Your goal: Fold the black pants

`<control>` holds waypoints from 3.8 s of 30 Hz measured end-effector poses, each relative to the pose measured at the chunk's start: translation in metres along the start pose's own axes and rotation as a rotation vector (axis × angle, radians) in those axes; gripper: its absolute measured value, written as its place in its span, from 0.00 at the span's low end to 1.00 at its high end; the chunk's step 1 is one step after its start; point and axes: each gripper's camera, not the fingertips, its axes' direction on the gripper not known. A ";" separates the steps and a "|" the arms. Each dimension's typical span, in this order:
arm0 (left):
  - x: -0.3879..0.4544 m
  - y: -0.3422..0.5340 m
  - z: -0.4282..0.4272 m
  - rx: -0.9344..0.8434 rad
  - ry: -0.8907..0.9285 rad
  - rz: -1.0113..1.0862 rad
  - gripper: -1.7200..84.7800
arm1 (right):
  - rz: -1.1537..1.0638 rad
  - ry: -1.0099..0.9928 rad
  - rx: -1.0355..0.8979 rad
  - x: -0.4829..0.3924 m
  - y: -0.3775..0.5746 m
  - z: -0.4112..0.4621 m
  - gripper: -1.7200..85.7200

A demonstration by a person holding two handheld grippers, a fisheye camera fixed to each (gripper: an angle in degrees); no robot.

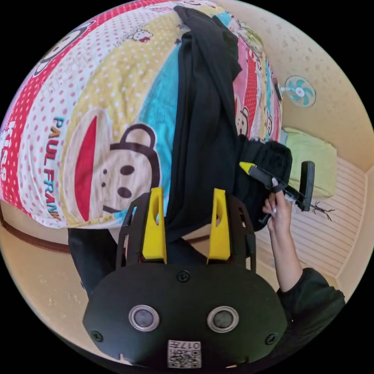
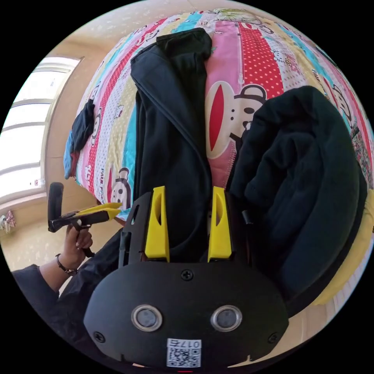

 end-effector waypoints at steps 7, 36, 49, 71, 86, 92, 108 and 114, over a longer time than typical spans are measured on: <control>0.001 -0.022 0.071 -0.147 -0.083 -0.241 0.15 | 0.041 0.078 -0.101 -0.018 -0.011 0.056 0.19; -0.068 0.121 -0.097 -0.211 -0.007 -0.224 0.11 | -0.312 -0.020 -0.158 -0.183 -0.094 0.022 0.16; -0.078 0.168 -0.136 -0.396 -0.081 -0.136 0.02 | -0.322 0.333 -0.141 -0.272 -0.282 0.112 0.16; -0.064 0.139 -0.141 -0.330 -0.074 -0.016 0.09 | 0.131 -0.137 0.320 0.020 -0.125 -0.033 0.11; -0.015 -0.008 -0.034 -0.319 -0.332 0.152 0.11 | 0.142 -0.195 0.026 0.002 0.056 0.121 0.13; -0.018 0.002 -0.069 -0.314 -0.243 0.208 0.04 | 0.078 -0.342 -0.028 0.012 0.062 0.123 0.07; -0.079 0.101 -0.041 -0.235 -0.133 0.184 0.10 | -0.024 -0.490 -0.153 0.061 0.087 0.172 0.10; -0.070 0.108 -0.033 -0.164 -0.262 0.194 0.08 | -0.007 -0.448 -0.153 0.062 0.082 0.177 0.11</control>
